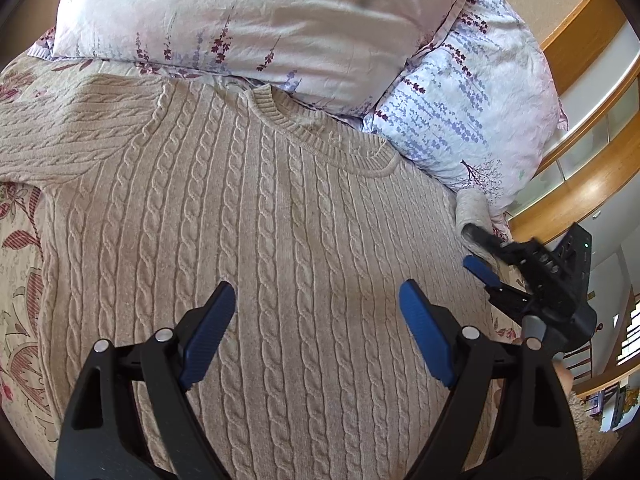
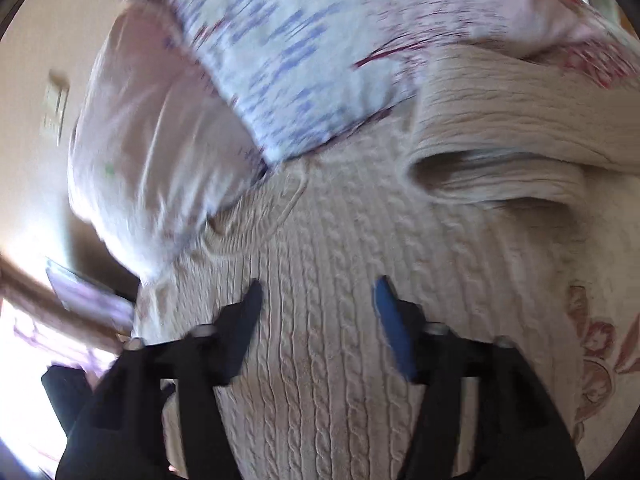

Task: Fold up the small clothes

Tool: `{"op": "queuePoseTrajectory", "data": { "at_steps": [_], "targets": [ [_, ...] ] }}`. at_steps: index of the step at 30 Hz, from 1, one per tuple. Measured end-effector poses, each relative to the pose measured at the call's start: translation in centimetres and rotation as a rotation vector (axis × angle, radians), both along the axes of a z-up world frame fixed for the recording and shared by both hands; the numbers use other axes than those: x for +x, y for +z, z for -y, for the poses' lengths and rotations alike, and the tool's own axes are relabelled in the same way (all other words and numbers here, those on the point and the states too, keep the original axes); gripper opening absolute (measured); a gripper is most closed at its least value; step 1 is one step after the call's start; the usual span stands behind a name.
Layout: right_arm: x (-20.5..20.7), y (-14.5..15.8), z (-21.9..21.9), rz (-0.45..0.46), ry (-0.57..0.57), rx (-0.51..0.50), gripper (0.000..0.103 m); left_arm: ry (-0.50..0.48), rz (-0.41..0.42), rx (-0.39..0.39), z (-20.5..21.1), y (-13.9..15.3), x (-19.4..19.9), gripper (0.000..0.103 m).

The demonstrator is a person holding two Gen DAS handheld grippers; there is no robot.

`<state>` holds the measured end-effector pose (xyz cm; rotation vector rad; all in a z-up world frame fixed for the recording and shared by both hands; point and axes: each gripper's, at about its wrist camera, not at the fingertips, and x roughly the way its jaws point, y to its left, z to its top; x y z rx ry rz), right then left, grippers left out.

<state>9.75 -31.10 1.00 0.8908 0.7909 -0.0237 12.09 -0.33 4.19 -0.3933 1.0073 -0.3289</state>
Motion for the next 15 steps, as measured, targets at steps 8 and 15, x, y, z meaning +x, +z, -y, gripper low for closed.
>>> {"op": "queuePoseTrajectory", "data": {
  "at_steps": [8, 15],
  "targets": [
    [-1.2, -3.5, 6.6, 0.044, -0.295, 0.380, 0.063, -0.027, -0.001, 0.008, 1.0, 0.1, 0.1, 0.083],
    [1.0, -3.3, 8.2, 0.005, -0.357, 0.323, 0.051, 0.009, -0.011, 0.005, -0.2, -0.1, 0.1, 0.083]
  ]
}}
